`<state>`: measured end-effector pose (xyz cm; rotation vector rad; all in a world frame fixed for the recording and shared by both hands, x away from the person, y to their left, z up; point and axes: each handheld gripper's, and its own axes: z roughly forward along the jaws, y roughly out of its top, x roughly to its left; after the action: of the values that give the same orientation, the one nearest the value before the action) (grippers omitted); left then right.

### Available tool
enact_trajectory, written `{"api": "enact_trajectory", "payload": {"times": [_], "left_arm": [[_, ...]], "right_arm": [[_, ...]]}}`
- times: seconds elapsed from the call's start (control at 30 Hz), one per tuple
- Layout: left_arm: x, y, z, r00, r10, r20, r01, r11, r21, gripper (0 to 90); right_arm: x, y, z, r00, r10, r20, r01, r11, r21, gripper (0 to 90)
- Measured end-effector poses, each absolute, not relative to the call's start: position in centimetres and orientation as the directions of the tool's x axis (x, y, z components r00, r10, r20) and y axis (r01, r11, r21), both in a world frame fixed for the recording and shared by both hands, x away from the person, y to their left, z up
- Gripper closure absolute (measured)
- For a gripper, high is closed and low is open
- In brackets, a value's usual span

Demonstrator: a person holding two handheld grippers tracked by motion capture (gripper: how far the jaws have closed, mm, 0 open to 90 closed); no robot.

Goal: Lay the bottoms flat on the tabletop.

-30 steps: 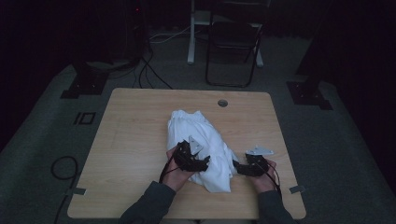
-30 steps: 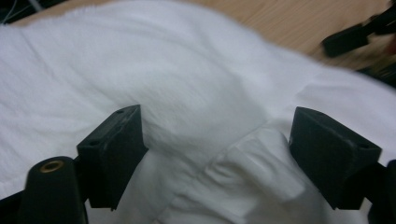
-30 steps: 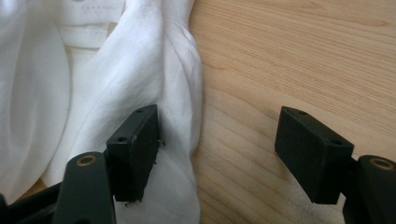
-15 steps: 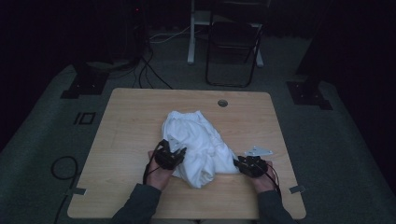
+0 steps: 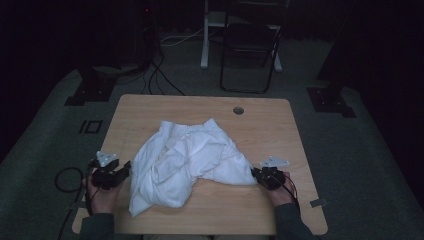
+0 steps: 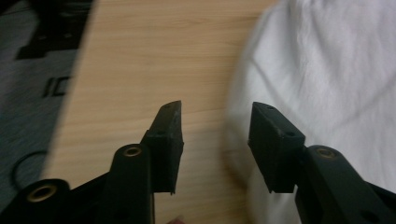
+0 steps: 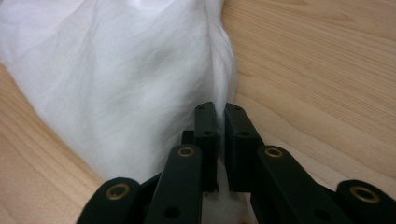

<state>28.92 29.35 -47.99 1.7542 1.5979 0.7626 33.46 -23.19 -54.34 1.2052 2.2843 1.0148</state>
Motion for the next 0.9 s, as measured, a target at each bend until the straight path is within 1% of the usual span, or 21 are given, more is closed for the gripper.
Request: {"api": "enact_trajectory", "payload": {"times": [0.07, 0.17, 0.2, 0.23, 0.3, 0.33, 0.37, 0.4, 0.47, 0.53, 0.57, 0.6, 0.63, 0.67, 0.7, 0.73, 0.83, 0.87, 0.9], "left_arm": [[28.6, 29.6, -47.8, 0.092, 0.996, -0.007, 0.626, -0.052, 0.778, 52.6], [28.0, 28.9, -47.4, 0.126, 0.992, 0.007, 0.617, -0.083, 0.782, 50.4], [27.7, 27.8, -47.0, 0.165, 0.986, 0.005, 0.608, -0.105, 0.787, 49.5], [27.7, 27.8, -47.0, 0.165, 0.986, 0.005, 0.608, -0.105, 0.787, 49.0], [27.5, 26.5, -46.7, 0.2, 0.98, 0.003, 0.59, -0.123, 0.798, 48.5], [27.4, 25.2, -46.4, 0.239, 0.971, -0.006, 0.576, -0.137, 0.806, 47.3], [27.4, 25.2, -46.4, 0.239, 0.971, -0.006, 0.576, -0.137, 0.806, 46.5], [27.4, 24.5, -46.2, 0.259, 0.966, -0.013, 0.567, -0.141, 0.811, 46.5], [27.5, 22.7, -45.6, 0.322, 0.946, -0.014, 0.542, -0.173, 0.822, 44.0], [27.5, 22.1, -45.5, 0.341, 0.94, -0.013, 0.533, -0.182, 0.826, 42.2], [27.6, 21.5, -45.5, 0.356, 0.934, -0.016, 0.526, -0.187, 0.83, 41.8], [27.7, 20.9, -45.5, 0.368, 0.93, -0.017, 0.521, -0.191, 0.832, 40.6], [27.8, 20.4, -45.6, 0.382, 0.924, -0.016, 0.52, -0.2, 0.83, 40.6], [28.0, 19.4, -45.9, 0.406, 0.914, -0.018, 0.523, -0.217, 0.824, 38.0], [28.0, 19.4, -45.9, 0.406, 0.914, -0.018, 0.523, -0.217, 0.824, 36.6], [28.3, 18.5, -46.3, 0.426, 0.905, -0.017, 0.528, -0.233, 0.817, 35.1], [28.6, 17.7, -46.9, 0.438, 0.899, -0.014, 0.536, -0.249, 0.807, 28.9], [29.0, 17.0, -47.5, 0.446, 0.895, -0.008, 0.546, -0.266, 0.794, 28.6], [29.0, 17.0, -47.5, 0.446, 0.895, -0.008, 0.546, -0.266, 0.794, 28.6]], "right_arm": [[33.5, -23.2, -54.3, -0.564, 0.826, 0.011, 0.562, 0.374, 0.737, 85.5], [33.5, -23.2, -54.3, -0.564, 0.826, 0.011, 0.563, 0.375, 0.737, 85.5], [33.5, -23.2, -54.3, -0.564, 0.826, 0.008, 0.561, 0.376, 0.737, 85.6], [33.5, -23.2, -54.3, -0.564, 0.826, 0.007, 0.561, 0.377, 0.737, 85.6], [33.5, -23.2, -54.3, -0.563, 0.826, 0.007, 0.561, 0.377, 0.737, 85.7], [33.5, -23.2, -54.3, -0.563, 0.827, 0.009, 0.562, 0.375, 0.737, 85.6], [33.5, -23.2, -54.3, -0.563, 0.827, 0.009, 0.562, 0.375, 0.737, 85.6], [33.5, -23.2, -54.3, -0.563, 0.827, 0.009, 0.562, 0.375, 0.737, 85.7], [33.5, -23.2, -54.3, -0.562, 0.827, 0.007, 0.562, 0.375, 0.737, 85.6], [33.5, -23.2, -54.3, -0.556, 0.831, 0.011, 0.568, 0.37, 0.735, 84.6], [33.5, -23.2, -54.3, -0.552, 0.834, 0.009, 0.57, 0.37, 0.734, 80.2], [33.5, -23.1, -54.2, -0.546, 0.838, -0.007, 0.569, 0.376, 0.732, 73.0], [33.5, -23.1, -54.2, -0.546, 0.838, -0.007, 0.569, 0.376, 0.732, 73.0], [33.6, -23.2, -54.0, -0.529, 0.849, -0.003, 0.576, 0.361, 0.733, 60.0], [33.6, -23.2, -54.0, -0.529, 0.849, -0.003, 0.576, 0.361, 0.733, 60.0], [33.7, -23.2, -53.6, -0.516, 0.856, 0.007, 0.569, 0.337, 0.75, 52.0], [33.6, -22.9, -52.7, -0.529, 0.849, 0.016, 0.533, 0.317, 0.784, 43.4], [33.6, -22.6, -52.4, -0.535, 0.845, 0.018, 0.522, 0.314, 0.793, 41.6], [33.6, -22.6, -52.4, -0.535, 0.845, 0.018, 0.522, 0.314, 0.793, 41.6]]}}
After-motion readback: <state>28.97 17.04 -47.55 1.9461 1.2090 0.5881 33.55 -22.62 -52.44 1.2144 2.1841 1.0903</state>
